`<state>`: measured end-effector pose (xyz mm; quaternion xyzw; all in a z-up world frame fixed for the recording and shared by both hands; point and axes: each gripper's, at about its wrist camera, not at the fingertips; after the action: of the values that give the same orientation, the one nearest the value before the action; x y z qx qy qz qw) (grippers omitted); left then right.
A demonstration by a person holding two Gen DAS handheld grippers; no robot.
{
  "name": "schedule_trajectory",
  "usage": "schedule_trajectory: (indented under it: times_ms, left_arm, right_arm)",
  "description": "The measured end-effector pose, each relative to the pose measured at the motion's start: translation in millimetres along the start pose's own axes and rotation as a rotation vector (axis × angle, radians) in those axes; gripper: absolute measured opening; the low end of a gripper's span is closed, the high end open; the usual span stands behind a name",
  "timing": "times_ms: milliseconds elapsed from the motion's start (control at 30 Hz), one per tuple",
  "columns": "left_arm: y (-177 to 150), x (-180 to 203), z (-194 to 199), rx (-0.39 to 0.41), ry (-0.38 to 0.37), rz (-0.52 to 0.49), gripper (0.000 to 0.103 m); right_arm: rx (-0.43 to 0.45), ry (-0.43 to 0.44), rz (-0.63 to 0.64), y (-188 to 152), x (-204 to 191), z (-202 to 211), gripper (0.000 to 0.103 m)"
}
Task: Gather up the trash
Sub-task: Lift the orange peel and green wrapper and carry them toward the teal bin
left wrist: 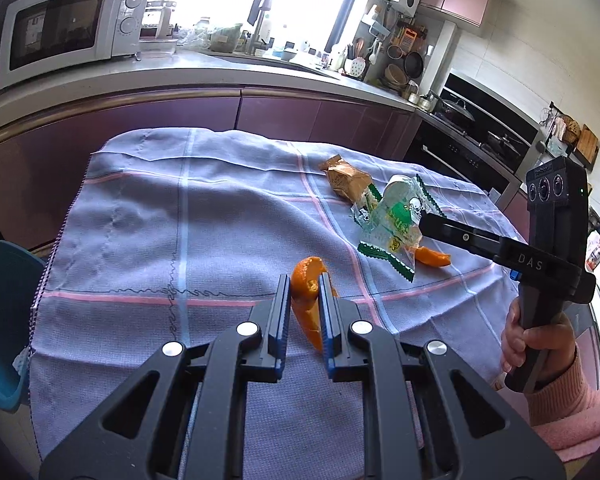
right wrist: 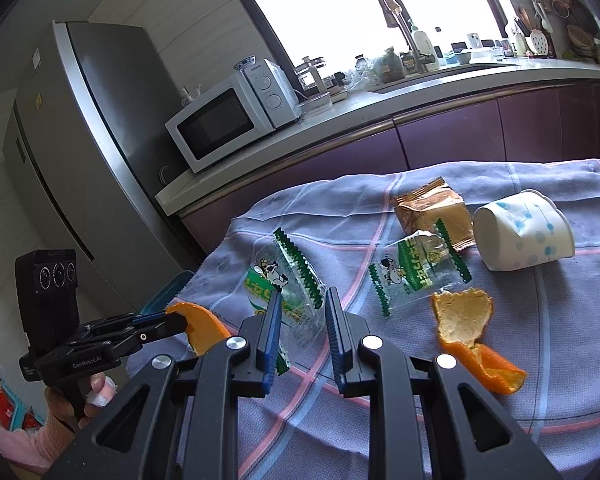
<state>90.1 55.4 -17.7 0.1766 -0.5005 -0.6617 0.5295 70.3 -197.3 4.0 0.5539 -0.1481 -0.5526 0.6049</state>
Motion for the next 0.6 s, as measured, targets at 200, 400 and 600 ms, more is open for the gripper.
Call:
schedule_trajectory:
  times_ms: [200, 400, 600]
  left_arm:
    - [3.7, -8.8, 13.4, 0.024, 0.023, 0.014, 0.014]
    - [5.9, -20.3, 28.5, 0.046, 0.056, 0.025, 0.014]
    - [6.8, -31.7, 44.7, 0.065, 0.095, 0.044, 0.014]
  right_arm:
    - [-0.012, 0.039, 0.001, 0.5, -11.9, -10.9, 0.021]
    - [-0.029, 0.078, 0.002, -0.9, -24.5, -23.9, 0.021]
    - [-0.043, 0.117, 0.018, -1.4, -42.4, -37.5, 0.021]
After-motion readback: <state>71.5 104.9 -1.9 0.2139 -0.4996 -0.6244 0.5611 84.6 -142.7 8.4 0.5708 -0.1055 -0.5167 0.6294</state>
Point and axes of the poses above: each gripper's, at about its wrist camera, not at the fingertips, and z roughly against the way its jaws point, x to its right, y to its top, and after that the axes turned 12 degrees about x, right-handed
